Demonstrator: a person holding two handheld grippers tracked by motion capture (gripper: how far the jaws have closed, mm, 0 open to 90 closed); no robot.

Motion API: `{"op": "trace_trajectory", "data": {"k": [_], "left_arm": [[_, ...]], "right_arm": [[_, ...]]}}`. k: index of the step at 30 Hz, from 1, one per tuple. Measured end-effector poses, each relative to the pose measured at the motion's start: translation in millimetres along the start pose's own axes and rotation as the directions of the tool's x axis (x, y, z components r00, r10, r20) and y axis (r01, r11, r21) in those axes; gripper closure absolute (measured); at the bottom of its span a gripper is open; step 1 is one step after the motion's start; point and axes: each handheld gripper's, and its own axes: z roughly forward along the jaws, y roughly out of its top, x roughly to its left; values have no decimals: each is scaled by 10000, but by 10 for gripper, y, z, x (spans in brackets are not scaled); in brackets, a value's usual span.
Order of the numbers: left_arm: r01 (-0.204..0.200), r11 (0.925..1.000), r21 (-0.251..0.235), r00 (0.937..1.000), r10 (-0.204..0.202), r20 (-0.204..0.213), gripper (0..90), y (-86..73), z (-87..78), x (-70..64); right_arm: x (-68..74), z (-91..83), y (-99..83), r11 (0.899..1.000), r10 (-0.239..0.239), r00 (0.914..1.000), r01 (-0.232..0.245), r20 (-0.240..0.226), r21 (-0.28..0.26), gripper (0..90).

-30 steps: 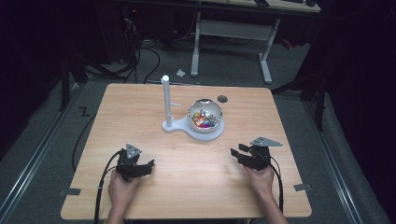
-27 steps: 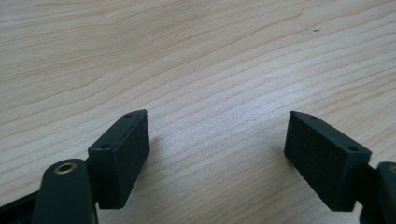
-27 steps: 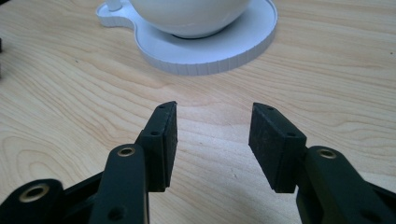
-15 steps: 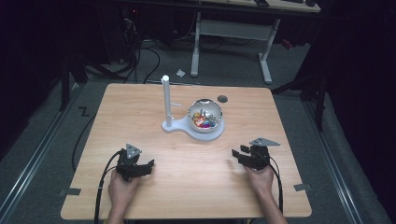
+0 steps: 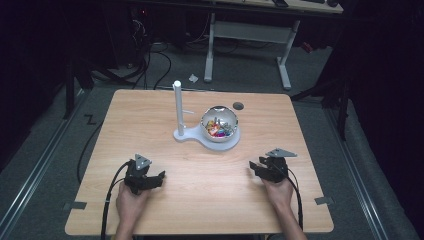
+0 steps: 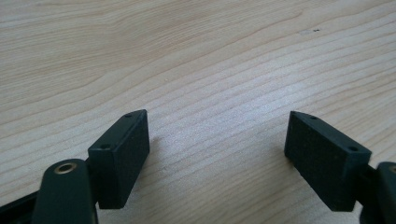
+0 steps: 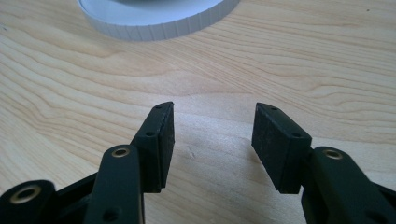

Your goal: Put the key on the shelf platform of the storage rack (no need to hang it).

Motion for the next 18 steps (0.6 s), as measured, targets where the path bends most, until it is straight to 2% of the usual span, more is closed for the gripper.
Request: {"op": "trace_trajectory", "data": {"k": [6,11,15,18], "left_arm": [[0,10000,-2,10000,0,1,226,0,0,0],[-1,10000,-1,10000,1,0,226,0,0,0],[3,10000,-1,10000,-3,1,226,0,0,0],[6,10000,-1,10000,-6,-10,226,0,0,0]], "right_arm": [[-1,40,-14,9996,-132,9996,125,256,265,482],[12,43,-18,9995,-189,9992,180,343,278,476],[46,56,-33,9979,-610,9958,594,684,245,443],[34,58,-31,9981,-564,9962,547,670,271,418]]}}
